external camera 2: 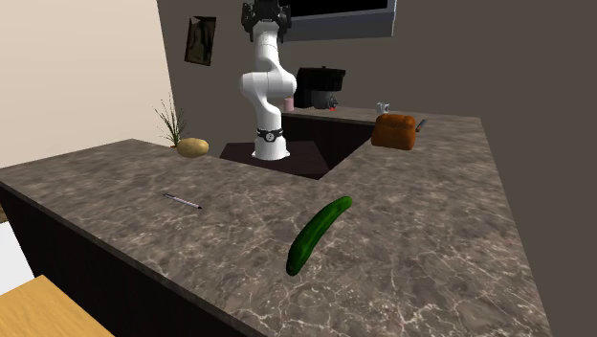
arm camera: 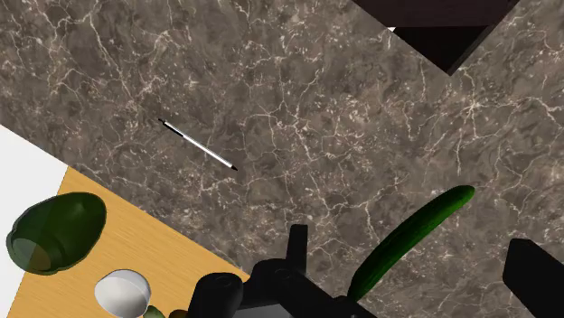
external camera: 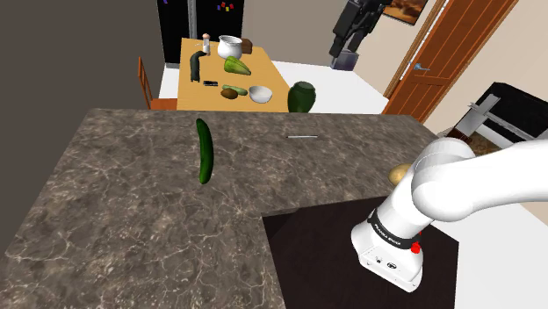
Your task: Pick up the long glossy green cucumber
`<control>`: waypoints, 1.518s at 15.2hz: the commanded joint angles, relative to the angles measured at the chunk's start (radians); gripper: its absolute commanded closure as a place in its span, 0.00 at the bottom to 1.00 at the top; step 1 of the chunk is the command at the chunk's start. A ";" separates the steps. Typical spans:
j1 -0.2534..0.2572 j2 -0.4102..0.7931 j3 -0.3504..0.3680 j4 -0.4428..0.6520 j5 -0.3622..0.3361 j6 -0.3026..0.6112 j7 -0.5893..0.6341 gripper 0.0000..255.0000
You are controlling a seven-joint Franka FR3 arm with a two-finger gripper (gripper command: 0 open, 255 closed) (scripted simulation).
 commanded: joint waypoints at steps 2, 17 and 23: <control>-0.002 0.020 0.013 -0.012 0.004 0.027 0.021 0.00; -0.042 0.459 0.195 -0.022 0.001 0.398 0.341 0.00; -0.060 0.690 0.246 0.061 -0.060 0.503 0.486 0.00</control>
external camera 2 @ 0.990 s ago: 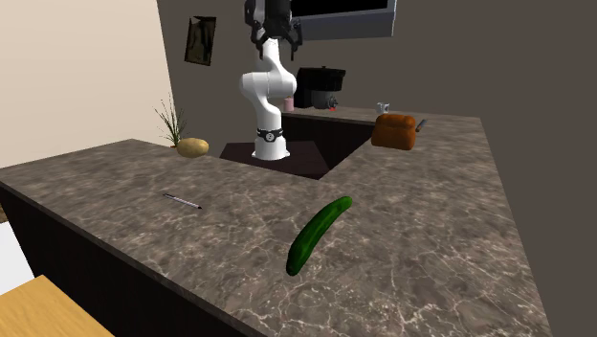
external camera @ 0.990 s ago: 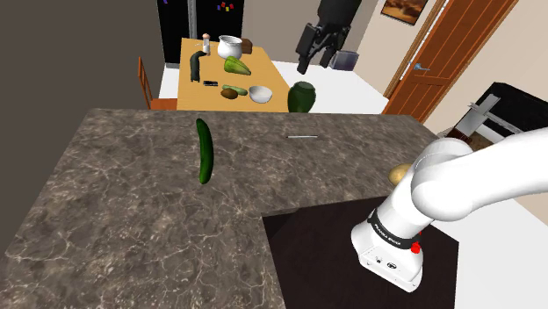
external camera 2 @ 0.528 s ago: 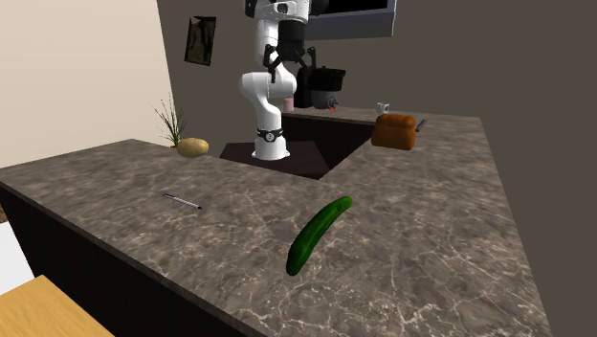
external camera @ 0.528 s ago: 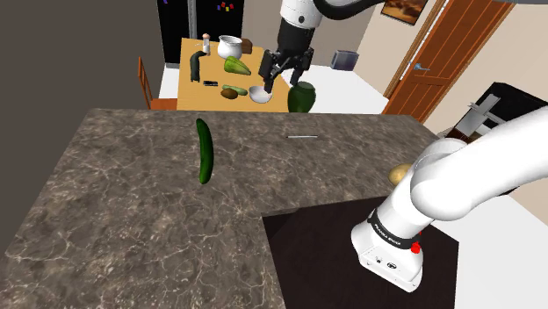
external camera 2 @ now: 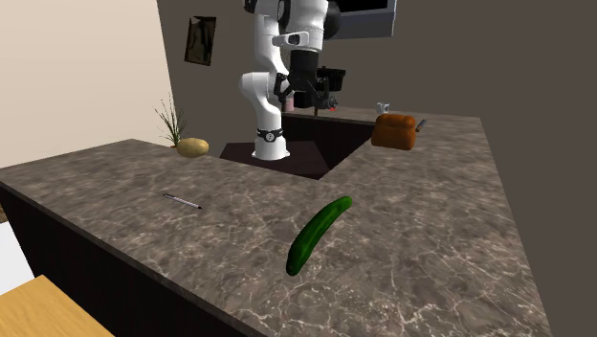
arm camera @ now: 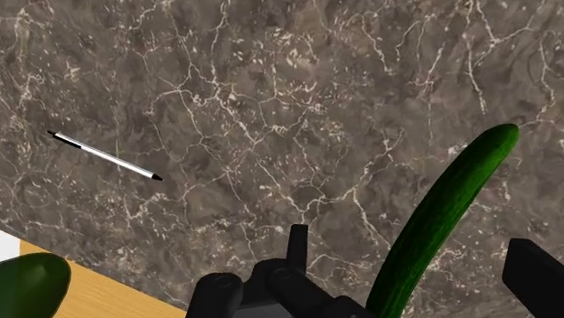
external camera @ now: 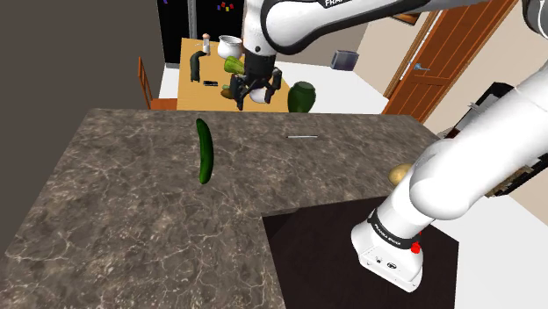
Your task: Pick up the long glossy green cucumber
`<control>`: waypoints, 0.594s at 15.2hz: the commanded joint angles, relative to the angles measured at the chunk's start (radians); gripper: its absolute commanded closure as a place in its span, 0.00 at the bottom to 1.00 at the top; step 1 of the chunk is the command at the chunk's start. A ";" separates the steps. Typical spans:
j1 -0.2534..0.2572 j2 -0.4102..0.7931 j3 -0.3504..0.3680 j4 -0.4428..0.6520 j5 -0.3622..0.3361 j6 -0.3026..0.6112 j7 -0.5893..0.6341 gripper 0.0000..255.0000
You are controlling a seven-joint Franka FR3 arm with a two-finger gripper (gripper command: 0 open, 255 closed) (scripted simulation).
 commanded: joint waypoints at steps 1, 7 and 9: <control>-0.005 0.088 0.014 0.034 -0.029 0.039 0.053 0.00; 0.006 0.334 0.023 0.174 -0.120 0.093 0.200 0.00; 0.017 0.416 0.016 0.231 -0.148 0.102 0.243 0.00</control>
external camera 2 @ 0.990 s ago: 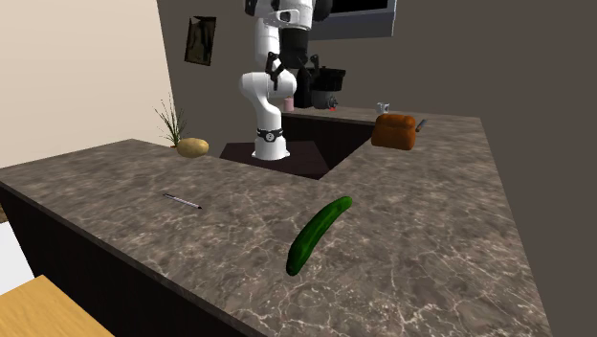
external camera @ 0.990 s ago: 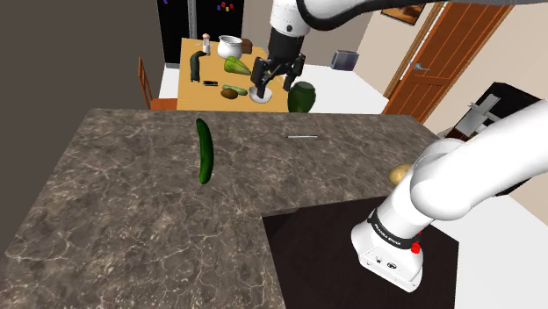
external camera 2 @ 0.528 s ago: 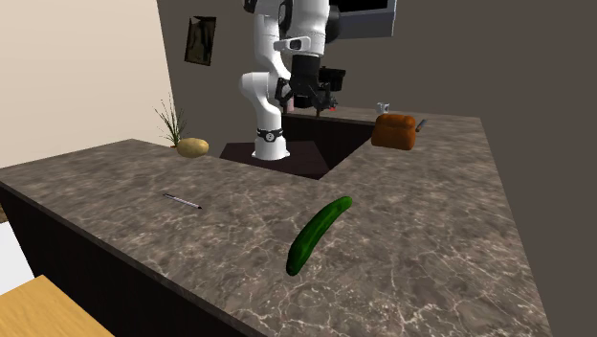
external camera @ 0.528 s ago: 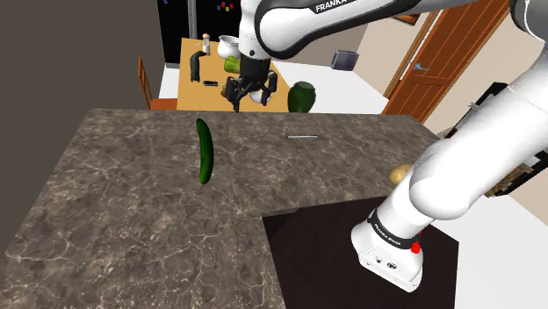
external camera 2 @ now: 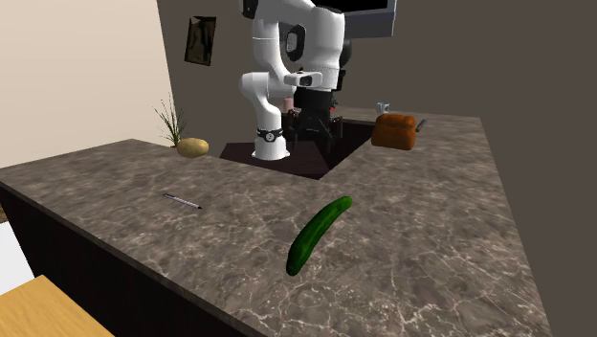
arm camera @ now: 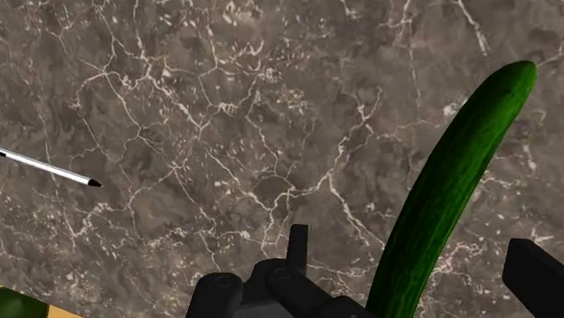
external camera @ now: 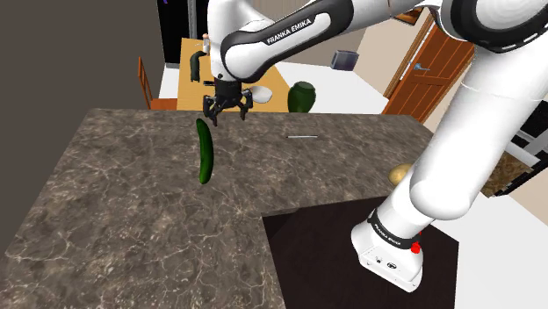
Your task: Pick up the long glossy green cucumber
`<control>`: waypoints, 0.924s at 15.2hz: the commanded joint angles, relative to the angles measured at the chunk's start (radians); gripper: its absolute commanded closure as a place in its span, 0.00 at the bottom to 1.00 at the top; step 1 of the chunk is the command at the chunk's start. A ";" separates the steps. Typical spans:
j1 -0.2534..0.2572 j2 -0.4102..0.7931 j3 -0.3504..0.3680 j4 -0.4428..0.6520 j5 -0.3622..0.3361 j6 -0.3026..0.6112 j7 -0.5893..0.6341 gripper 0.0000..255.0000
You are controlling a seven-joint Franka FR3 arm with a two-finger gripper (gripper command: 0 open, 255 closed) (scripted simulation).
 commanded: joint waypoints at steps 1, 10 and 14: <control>0.011 0.093 -0.008 0.061 -0.032 0.014 0.045 0.00; 0.080 0.467 -0.067 0.400 -0.095 -0.010 0.170 0.00; 0.092 0.538 -0.079 0.458 -0.102 -0.004 0.184 0.00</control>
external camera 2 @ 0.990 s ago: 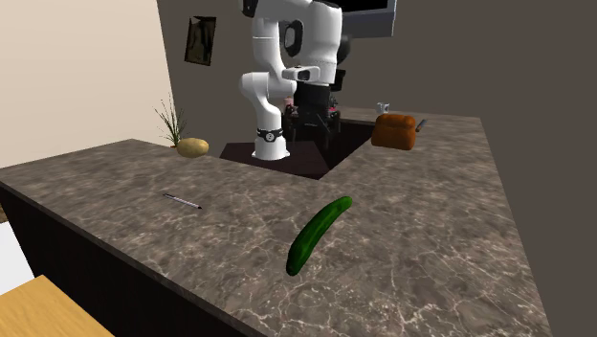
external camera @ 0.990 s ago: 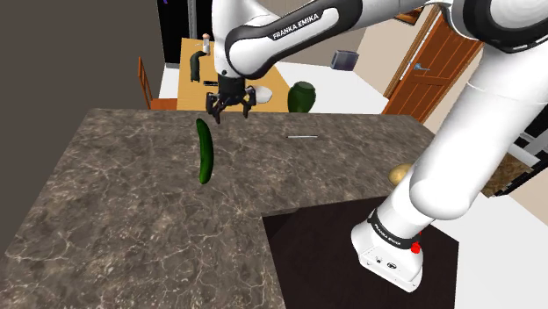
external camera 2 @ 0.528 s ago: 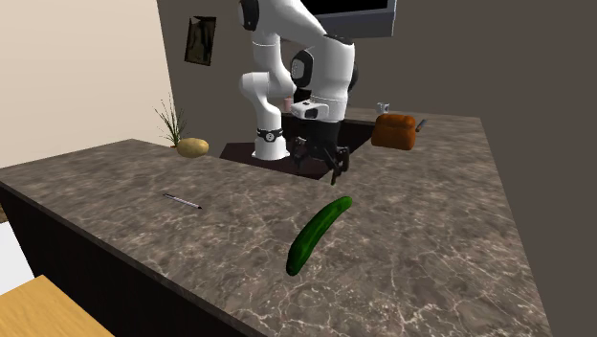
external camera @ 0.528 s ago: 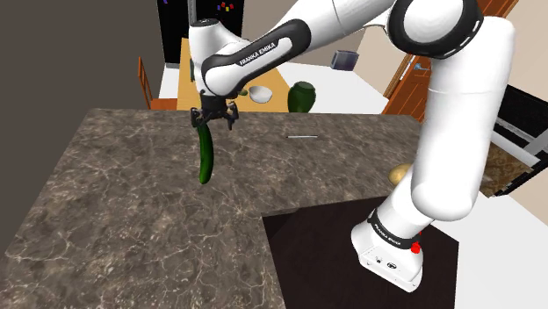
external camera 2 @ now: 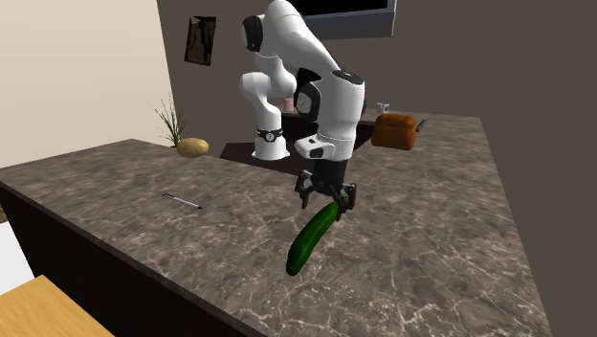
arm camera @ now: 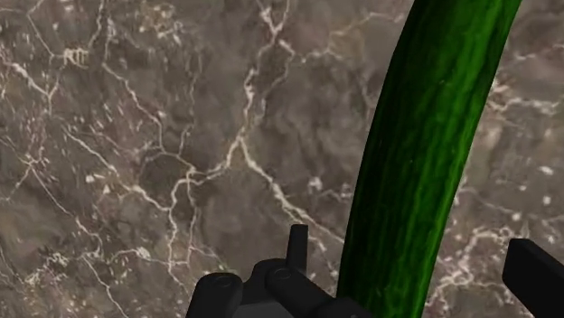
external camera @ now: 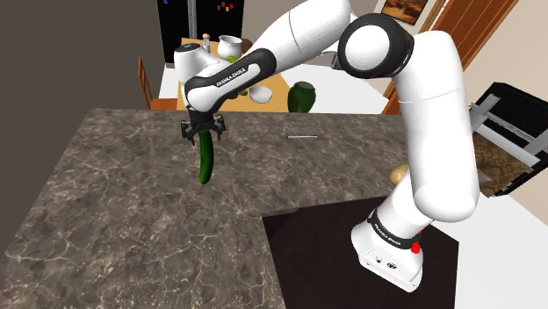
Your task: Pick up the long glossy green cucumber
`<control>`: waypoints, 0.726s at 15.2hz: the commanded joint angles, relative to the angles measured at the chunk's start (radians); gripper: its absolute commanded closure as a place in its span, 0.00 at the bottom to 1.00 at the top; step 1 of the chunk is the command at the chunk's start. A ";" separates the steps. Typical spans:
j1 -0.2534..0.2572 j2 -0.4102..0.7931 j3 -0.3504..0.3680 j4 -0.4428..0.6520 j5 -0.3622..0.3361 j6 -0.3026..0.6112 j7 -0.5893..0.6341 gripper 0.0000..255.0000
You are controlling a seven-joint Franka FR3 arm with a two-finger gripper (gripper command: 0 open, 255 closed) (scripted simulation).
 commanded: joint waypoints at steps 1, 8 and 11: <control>0.003 0.023 -0.004 0.011 -0.004 0.012 0.004 0.00; 0.009 0.065 -0.012 0.017 -0.014 0.047 0.014 1.00; 0.010 0.066 -0.012 0.017 -0.014 0.048 0.014 1.00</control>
